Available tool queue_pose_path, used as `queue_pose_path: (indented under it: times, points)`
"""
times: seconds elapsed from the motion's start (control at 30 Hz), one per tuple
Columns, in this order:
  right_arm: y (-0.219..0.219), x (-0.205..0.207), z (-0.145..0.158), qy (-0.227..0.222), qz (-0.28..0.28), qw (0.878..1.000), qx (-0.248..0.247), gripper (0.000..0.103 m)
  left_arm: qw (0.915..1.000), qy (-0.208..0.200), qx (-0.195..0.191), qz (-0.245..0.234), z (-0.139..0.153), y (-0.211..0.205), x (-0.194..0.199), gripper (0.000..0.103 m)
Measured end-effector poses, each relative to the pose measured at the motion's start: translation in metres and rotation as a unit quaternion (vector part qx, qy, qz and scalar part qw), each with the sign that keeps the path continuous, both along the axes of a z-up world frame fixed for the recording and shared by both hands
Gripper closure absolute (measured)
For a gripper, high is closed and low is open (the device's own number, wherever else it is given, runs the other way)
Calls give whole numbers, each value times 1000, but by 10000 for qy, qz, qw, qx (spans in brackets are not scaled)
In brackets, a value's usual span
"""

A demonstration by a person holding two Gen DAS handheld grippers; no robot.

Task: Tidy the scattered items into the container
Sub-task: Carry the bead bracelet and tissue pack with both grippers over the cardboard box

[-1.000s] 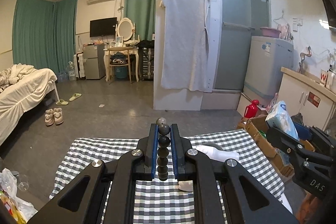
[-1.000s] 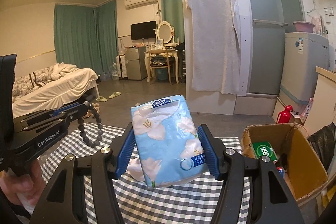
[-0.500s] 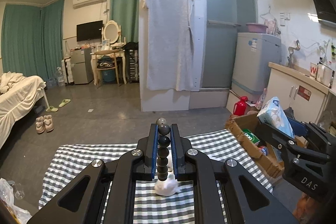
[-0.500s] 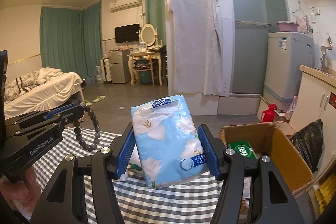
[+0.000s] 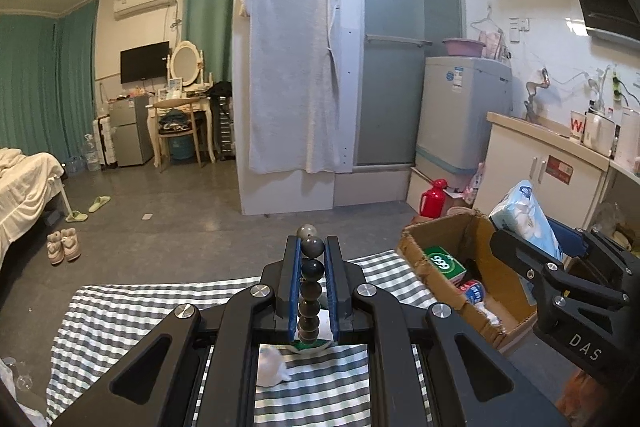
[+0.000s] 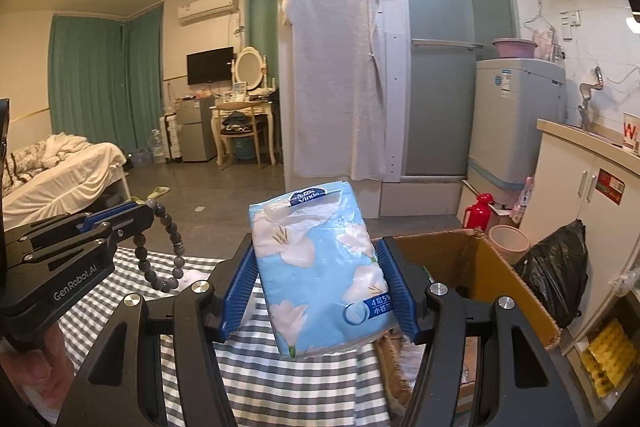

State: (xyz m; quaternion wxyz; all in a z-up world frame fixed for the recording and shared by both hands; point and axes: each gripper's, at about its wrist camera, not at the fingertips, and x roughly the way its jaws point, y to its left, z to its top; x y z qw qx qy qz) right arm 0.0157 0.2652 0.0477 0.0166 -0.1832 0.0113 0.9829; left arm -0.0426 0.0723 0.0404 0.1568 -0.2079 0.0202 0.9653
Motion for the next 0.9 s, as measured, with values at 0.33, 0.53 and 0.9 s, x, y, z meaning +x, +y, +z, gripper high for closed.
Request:
queue_pose_path:
  times: [0.33,0.53,0.9]
  points:
    - [29,1,4,-22,-342,9994,15,43,9997,-34,15,-240,1,29,0,92]
    - [46,3,4,-43,-553,9984,76,43,9992,-13,-6,-395,3,50,-1,92]
    - [79,7,2,-90,-942,9955,97,43,9972,-99,-15,-735,0,88,-7,92]
